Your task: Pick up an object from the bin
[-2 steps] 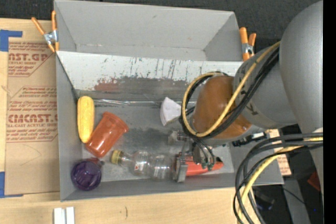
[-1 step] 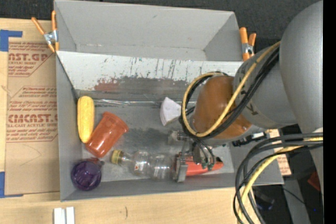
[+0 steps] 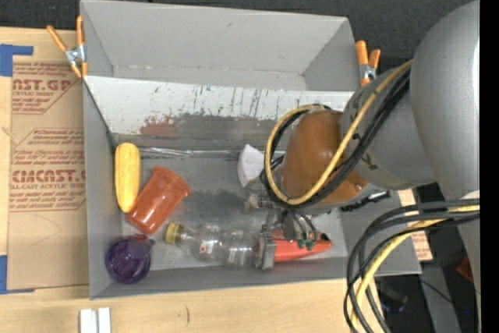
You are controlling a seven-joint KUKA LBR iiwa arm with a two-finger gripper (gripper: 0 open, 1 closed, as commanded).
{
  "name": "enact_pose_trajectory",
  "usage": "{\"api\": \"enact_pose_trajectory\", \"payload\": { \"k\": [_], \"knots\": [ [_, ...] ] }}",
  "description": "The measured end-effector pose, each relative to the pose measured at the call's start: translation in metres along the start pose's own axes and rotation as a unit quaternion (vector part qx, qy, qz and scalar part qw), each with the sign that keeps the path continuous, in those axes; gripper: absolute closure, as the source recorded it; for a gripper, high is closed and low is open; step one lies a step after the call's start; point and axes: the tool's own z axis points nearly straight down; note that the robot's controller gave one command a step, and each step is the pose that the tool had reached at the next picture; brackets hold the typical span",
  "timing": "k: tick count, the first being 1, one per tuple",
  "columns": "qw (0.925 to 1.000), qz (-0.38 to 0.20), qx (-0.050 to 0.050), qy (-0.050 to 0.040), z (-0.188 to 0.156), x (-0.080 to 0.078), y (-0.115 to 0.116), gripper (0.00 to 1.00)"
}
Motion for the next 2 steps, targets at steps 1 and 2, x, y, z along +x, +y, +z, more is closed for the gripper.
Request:
{"api": "enact_pose_trajectory", "payload": {
  "k": [1,2],
  "knots": [
    [1.0,-0.007,-0.001,-0.0002,0.0,-0.002,0.022,0.0],
    [0.9985,-0.055,0.001,0.0038,0.001,-0.036,0.036,0.0]
  ]
}}
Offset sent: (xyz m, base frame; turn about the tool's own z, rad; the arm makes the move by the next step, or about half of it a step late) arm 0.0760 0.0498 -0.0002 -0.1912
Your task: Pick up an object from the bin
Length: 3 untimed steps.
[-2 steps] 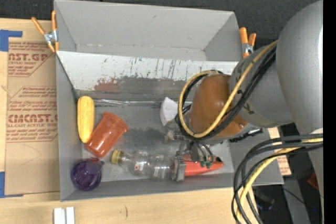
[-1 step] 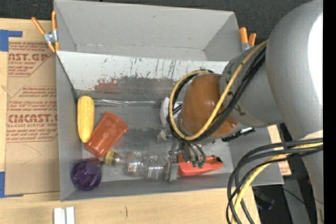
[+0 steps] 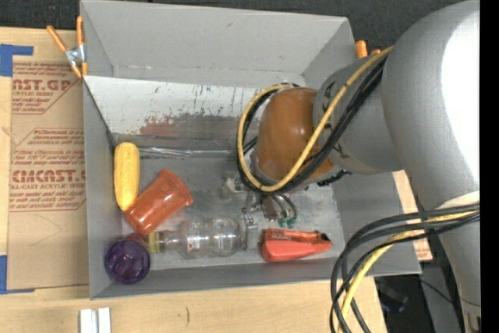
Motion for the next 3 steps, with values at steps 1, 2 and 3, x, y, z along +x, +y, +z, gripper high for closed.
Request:
{"api": "enact_pose_trajectory", "payload": {
  "k": [1,2,3],
  "knots": [
    [0.9995,-0.032,0.001,-0.007,-0.004,-0.03,0.015,0.0],
    [0.9999,-0.013,0.001,-0.0022,-0.003,-0.029,0.055,0.0],
    [0.9963,-0.085,0.0,-0.0059,-0.002,-0.054,0.073,0.0]
  ]
}}
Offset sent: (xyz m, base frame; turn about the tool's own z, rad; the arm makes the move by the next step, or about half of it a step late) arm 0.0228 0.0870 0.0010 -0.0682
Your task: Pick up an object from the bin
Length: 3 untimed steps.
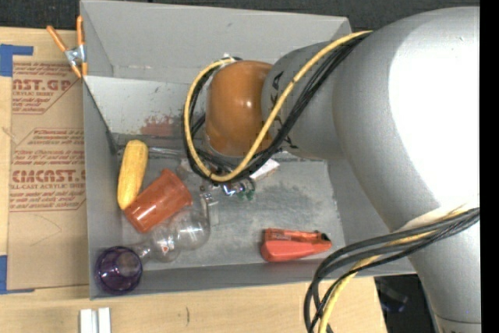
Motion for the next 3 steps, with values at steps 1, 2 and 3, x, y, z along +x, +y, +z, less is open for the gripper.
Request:
{"api": "enact_pose_trajectory", "payload": {
  "k": [1,2,3],
  "knots": [
    [0.9999,0.013,0.003,0.0002,-0.003,-0.006,0.03,0.0],
    [0.9987,-0.051,0.0,0.0,0.0,-0.024,0.048,1.0],
    [0.9987,-0.051,0.0,0.0,0.0,-0.024,0.048,1.0]
  ]
}}
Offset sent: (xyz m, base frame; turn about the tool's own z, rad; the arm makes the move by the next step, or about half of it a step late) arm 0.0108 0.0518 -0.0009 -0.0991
